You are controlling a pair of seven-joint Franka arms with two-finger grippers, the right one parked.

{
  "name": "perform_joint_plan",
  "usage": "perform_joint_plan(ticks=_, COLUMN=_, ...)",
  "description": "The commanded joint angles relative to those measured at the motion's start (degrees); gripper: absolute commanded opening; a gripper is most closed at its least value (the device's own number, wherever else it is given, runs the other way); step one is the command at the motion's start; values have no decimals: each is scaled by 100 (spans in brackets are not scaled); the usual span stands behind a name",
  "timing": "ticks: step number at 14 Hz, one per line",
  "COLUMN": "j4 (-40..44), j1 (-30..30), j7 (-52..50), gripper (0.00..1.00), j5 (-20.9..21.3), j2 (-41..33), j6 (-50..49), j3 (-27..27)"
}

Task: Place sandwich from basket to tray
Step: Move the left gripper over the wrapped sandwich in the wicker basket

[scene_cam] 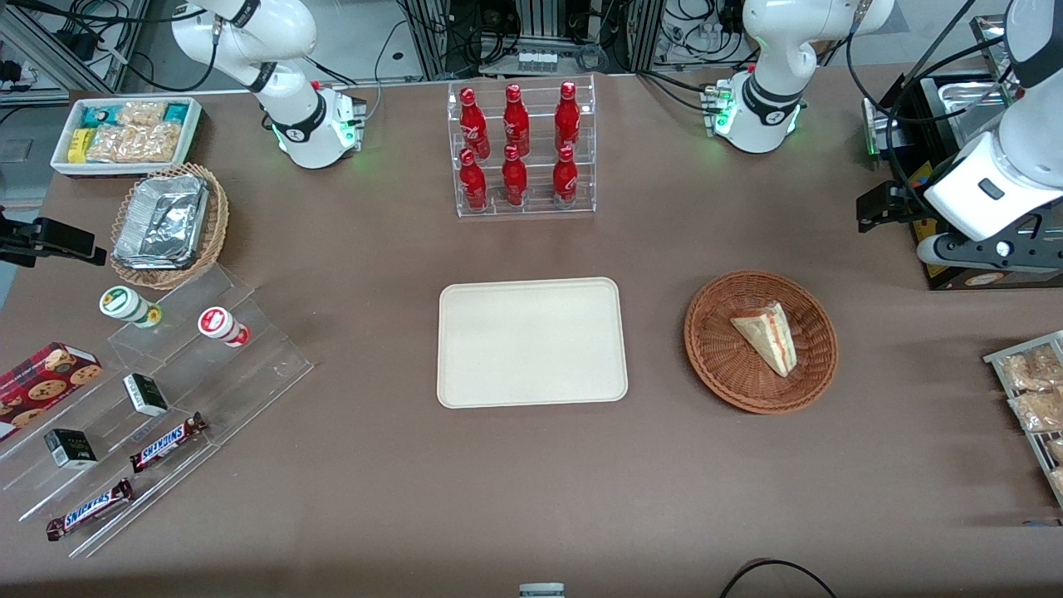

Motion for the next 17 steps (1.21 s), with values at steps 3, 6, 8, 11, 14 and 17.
perform_joint_plan(ticks=3, j4=-15, j1=98, j7=32, gripper=100, j5=-94, j2=53, j6=110, j3=-72)
perform_joint_plan(ticks=6, j4=-390, j1=107, j7=-21, gripper=100, j5=-120, j2=220, j6=416, j3=-72)
perform_joint_plan(ticks=8, j4=-1146, j1=107, j7=-39, gripper=100, j5=-111, j2=19, j6=1179, j3=-72)
perform_joint_plan(ticks=11, j4=-1850, j1=98, j7=-91, gripper=100, j5=-120, j2=-52, j6=1980, j3=-72)
perform_joint_plan(ticks=14, j4=-2526, j1=98, j7=-118, gripper=100, j5=-138, j2=-166, j6=2753, j3=-72)
perform_joint_plan(ticks=17, j4=-3370, j1=98, j7=-249, gripper=100, j5=-138, j2=-377, j6=3719, j3=-72)
